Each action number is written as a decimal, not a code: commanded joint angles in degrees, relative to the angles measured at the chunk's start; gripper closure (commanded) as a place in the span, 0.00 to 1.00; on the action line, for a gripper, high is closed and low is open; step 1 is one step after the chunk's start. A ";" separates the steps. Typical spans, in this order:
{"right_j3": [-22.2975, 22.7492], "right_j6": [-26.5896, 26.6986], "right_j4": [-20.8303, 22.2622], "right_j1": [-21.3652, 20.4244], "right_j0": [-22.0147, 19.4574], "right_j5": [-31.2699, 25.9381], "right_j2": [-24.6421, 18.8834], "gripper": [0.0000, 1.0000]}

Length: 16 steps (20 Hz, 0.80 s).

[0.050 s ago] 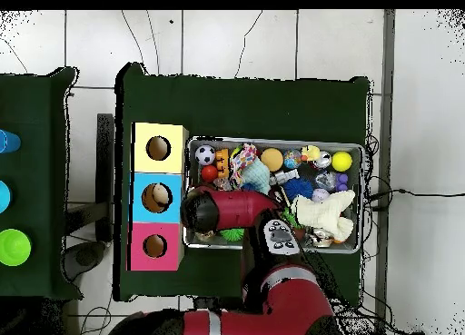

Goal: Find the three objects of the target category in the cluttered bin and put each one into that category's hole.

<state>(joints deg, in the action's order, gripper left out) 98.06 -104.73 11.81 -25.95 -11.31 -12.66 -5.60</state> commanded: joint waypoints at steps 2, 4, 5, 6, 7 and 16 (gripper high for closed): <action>7.49 -1.24 -0.18 -2.28 -0.57 -9.87 -8.15 0.00; 8.08 -1.34 -0.38 -2.92 -0.61 -10.07 -8.39 0.00; 7.84 -1.30 -0.34 -2.62 -0.61 -10.01 -8.37 0.00; 7.72 -1.11 -0.29 -2.26 -0.85 -9.91 -8.65 0.00; 7.60 -0.93 -0.25 -1.89 -1.08 -9.80 -8.92 0.00; 5.75 1.15 0.70 1.47 -3.29 -8.97 -11.52 0.00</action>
<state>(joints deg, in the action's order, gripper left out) 101.21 -104.73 11.82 -28.59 -13.01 -13.11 -8.11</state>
